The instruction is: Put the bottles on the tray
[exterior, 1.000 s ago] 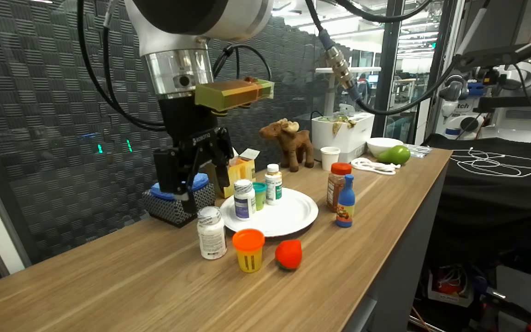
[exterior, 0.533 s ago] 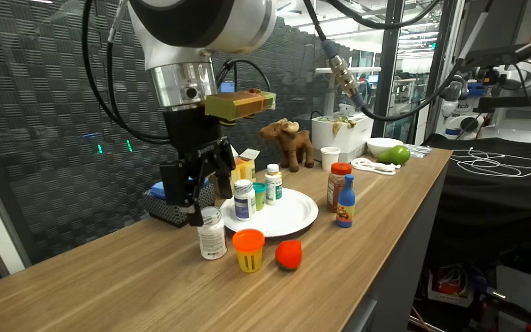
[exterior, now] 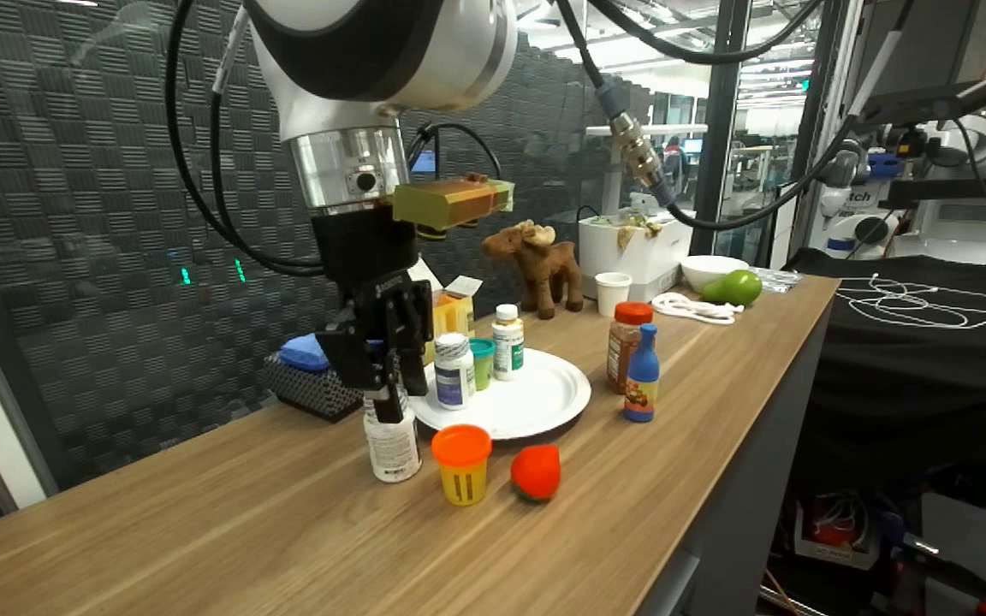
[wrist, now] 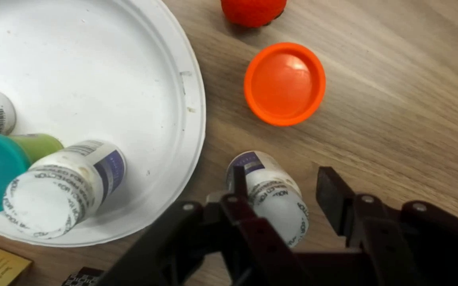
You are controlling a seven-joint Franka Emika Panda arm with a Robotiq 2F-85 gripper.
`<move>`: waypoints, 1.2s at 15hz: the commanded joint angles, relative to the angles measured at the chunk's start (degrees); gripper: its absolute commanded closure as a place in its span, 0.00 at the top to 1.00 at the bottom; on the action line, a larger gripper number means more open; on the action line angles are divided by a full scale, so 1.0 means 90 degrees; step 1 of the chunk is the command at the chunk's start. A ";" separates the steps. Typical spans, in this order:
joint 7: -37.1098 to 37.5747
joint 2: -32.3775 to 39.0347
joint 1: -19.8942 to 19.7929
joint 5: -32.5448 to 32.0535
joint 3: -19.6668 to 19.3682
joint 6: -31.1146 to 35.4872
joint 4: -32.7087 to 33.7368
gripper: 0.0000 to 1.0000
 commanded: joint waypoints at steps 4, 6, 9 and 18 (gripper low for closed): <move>-0.0219 0.0044 -0.0132 0.0135 0.0079 -0.0006 0.0049 0.07; -0.0220 0.0035 -0.0115 0.0077 0.0068 -0.0022 0.0037 0.34; -0.0214 -0.0010 -0.0077 0.0001 0.0061 -0.0012 -0.0009 0.46; -0.0512 0.0130 -0.0062 -0.0019 0.0127 0.0176 0.0119 1.00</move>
